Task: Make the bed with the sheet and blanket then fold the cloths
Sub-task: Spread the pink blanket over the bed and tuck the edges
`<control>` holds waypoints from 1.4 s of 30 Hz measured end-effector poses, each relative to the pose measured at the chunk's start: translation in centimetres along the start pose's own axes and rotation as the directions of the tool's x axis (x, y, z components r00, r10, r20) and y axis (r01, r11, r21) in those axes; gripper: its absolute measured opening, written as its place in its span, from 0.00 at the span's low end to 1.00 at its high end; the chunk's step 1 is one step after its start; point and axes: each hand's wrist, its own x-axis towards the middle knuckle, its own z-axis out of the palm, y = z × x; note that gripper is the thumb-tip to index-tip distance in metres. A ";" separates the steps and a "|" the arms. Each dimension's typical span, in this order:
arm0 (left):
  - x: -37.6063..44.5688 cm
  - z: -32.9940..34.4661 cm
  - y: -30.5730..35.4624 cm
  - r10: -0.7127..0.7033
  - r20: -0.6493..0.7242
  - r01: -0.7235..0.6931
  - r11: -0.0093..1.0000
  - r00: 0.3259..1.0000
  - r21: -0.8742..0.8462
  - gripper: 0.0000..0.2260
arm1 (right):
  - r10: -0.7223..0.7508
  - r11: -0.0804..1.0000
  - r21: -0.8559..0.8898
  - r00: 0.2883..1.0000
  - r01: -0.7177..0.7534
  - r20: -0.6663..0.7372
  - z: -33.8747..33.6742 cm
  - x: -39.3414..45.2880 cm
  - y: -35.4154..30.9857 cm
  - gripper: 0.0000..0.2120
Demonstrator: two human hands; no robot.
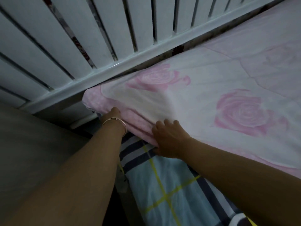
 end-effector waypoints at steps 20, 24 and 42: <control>8.1 -6.0 1.9 0.184 0.124 -0.191 0.981 0.975 0.046 0.12 | -0.153 0.587 0.641 0.709 -0.495 0.688 -3.4 9.1 -2.8 0.21; 9.9 -7.9 2.8 0.428 0.021 -0.370 0.754 0.904 0.543 0.10 | -0.184 0.584 0.635 0.679 -0.506 0.711 -3.8 10.1 -3.4 0.19; 14.3 -7.4 4.1 0.361 0.152 -0.330 0.506 0.920 0.797 0.18 | 0.306 0.878 0.427 0.940 -0.217 -0.153 -2.6 13.2 -1.2 0.12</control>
